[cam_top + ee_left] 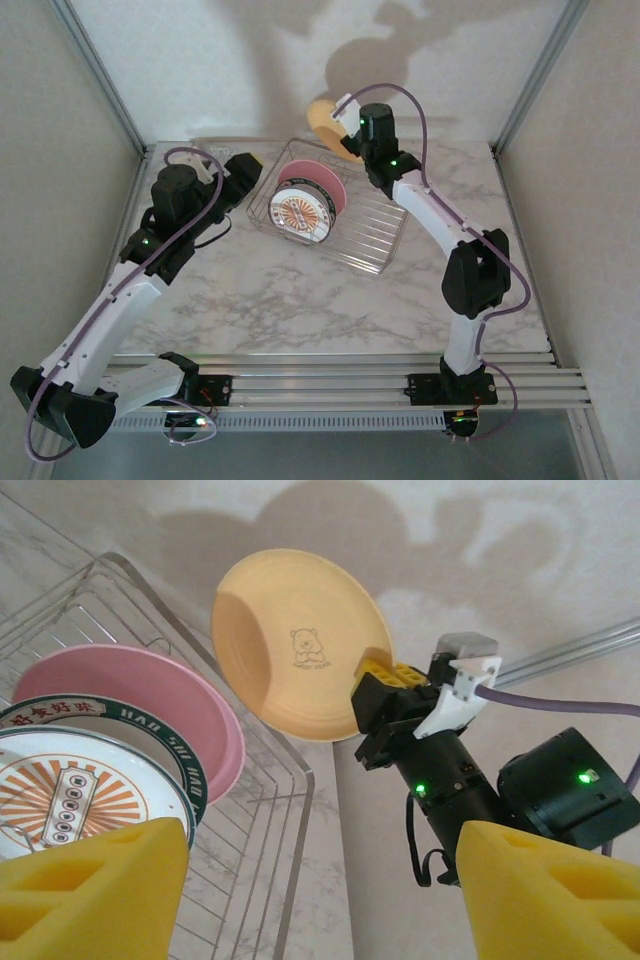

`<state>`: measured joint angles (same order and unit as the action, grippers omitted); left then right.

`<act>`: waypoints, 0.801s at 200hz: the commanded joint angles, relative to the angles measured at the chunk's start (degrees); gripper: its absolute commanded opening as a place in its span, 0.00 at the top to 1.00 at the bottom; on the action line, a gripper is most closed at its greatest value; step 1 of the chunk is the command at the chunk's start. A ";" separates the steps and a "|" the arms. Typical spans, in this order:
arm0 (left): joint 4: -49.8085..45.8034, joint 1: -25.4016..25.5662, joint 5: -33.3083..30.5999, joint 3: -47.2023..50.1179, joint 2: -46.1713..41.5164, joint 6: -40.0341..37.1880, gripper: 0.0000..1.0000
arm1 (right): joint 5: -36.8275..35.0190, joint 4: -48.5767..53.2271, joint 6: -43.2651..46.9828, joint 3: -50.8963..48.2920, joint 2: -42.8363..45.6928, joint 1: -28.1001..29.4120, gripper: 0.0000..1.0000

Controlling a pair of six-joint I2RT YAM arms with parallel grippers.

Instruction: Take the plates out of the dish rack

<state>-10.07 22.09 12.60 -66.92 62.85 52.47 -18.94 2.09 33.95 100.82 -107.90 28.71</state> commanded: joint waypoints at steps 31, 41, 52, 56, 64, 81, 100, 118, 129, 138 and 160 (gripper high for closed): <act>5.02 1.89 3.59 -4.17 4.52 -1.26 0.28 | -3.31 -2.06 -5.38 -0.44 9.65 -0.06 1.00; 5.52 2.32 4.17 -5.19 6.12 -1.77 0.28 | -2.46 0.07 -8.38 -0.28 11.19 -0.15 1.00; 5.53 2.83 4.93 -6.64 8.23 -2.43 0.28 | -1.56 2.27 -11.81 -0.22 12.89 -0.17 1.00; 5.62 3.06 5.08 -7.28 9.03 -2.68 0.28 | -1.21 3.05 -13.23 -0.27 13.51 -0.16 1.00; 5.89 3.46 5.81 -8.37 10.70 -3.07 0.28 | -0.28 4.59 -16.23 -0.29 14.74 -0.23 1.00; 6.97 4.32 7.17 -10.72 14.18 -3.66 0.27 | 3.11 8.96 -22.65 0.28 16.84 -0.51 1.00; 8.08 4.96 8.45 -13.02 17.72 -4.01 0.27 | 8.02 14.52 -30.32 1.95 18.40 -1.09 1.00; 8.19 5.09 9.42 -15.34 20.65 -4.39 0.26 | 13.55 18.19 -37.38 3.01 19.63 -2.05 1.00; 8.52 5.07 10.08 -16.45 22.12 -4.65 0.26 | 17.17 20.07 -40.95 3.72 19.98 -2.65 1.00; 8.65 5.12 10.47 -17.30 23.18 -4.87 0.26 | 19.19 21.14 -43.28 3.95 20.22 -2.84 1.00; 7.67 5.10 11.01 -19.41 25.71 -5.32 0.26 | 23.76 22.07 -49.27 3.95 20.80 -4.10 1.00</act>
<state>-3.88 26.81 21.39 -82.56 86.76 48.99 -3.31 21.50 -4.01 102.76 -89.23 25.82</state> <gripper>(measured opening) 0.739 0.139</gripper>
